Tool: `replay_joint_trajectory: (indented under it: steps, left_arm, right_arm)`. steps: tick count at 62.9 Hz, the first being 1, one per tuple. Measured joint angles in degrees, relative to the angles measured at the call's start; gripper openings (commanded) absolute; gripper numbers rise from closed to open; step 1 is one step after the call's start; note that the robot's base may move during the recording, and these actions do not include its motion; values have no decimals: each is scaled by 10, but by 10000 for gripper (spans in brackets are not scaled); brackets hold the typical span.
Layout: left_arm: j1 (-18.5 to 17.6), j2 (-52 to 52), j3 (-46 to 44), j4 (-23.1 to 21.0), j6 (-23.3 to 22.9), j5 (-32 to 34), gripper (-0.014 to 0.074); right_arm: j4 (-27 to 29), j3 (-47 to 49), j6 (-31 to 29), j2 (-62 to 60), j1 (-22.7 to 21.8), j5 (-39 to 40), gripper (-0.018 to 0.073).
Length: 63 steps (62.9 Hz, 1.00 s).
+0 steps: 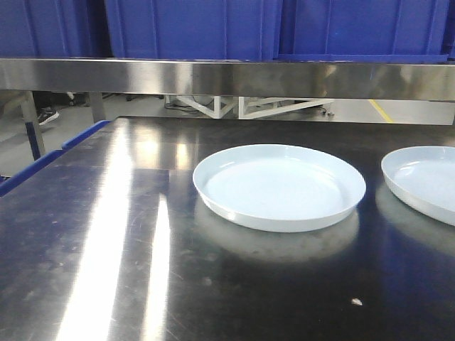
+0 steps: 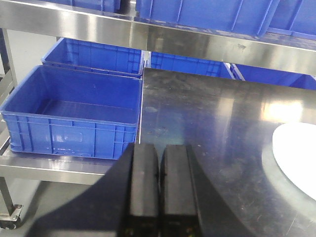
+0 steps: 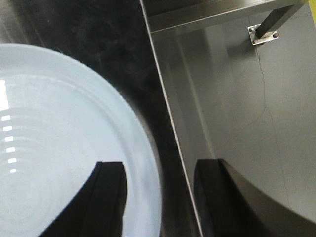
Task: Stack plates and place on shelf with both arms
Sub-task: 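Lower the right gripper to the rim of the other white plate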
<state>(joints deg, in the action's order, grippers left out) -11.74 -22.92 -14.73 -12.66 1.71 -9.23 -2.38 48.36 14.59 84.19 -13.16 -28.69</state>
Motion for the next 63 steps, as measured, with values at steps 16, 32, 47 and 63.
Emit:
replay_joint_trajectory:
  steps: [16, 32, 47, 63]
  left_arm:
    - [0, 0, 0, 1, 0, 0, 87]
    - [0, 0, 0, 1, 0, 0, 87]
    - [0, 0, 0, 1, 0, 0, 87]
    - [0, 0, 0, 1, 0, 0, 87]
  right_arm:
    - [0, 0, 0, 20, 0, 13, 424]
    - [0, 0, 0, 21, 0, 19, 424]
    - [0, 0, 0, 21, 0, 20, 424]
    - [0, 0, -1, 21, 13, 22, 424]
